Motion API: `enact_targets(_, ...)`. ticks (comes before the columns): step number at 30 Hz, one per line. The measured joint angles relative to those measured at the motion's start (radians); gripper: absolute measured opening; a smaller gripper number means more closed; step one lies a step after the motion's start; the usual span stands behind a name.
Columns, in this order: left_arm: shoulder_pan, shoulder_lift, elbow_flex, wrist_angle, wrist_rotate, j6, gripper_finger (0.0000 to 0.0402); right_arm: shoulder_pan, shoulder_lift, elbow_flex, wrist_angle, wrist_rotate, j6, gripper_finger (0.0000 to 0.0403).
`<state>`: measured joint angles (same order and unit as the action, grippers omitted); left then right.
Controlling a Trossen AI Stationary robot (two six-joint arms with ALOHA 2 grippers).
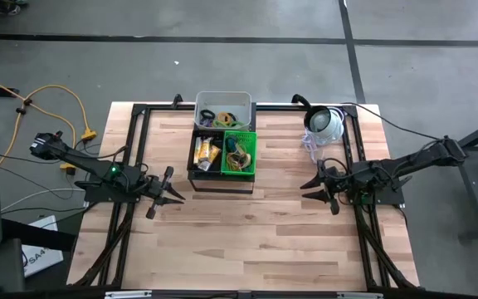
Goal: Pick & Place Office Desk Supplies
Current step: Return to Home Position
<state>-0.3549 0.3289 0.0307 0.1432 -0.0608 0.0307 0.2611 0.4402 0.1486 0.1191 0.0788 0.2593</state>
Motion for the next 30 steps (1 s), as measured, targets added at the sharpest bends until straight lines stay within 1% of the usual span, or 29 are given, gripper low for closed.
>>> enact_targets(6, 0.000, 0.000, 0.000, 0.000, 0.000, 0.001, 0.0044, 0.001, -0.001, -0.012, -0.009, -0.035, 0.000, 0.0120)
enact_targets(13, 0.000, 0.000, 0.000, 0.000, 0.000, 0.002, 0.0044, 0.000, -0.028, -0.081, 0.048, -0.031, 0.013, 0.0120)
enact_targets(22, 0.000, 0.000, 0.000, 0.000, 0.000, -0.006, 0.0044, 0.000, -0.083, -0.131, 0.042, -0.019, 0.014, 0.0120)
enact_targets(25, 0.000, 0.000, 0.000, 0.000, 0.000, 0.001, 0.0044, 0.000, -0.105, -0.139, 0.037, -0.002, 0.022, 0.0120)
enact_targets(30, 0.000, 0.000, 0.000, 0.000, 0.000, 0.000, 0.0044, 0.000, -0.138, -0.140, -0.046, -0.003, 0.032, 0.0120)
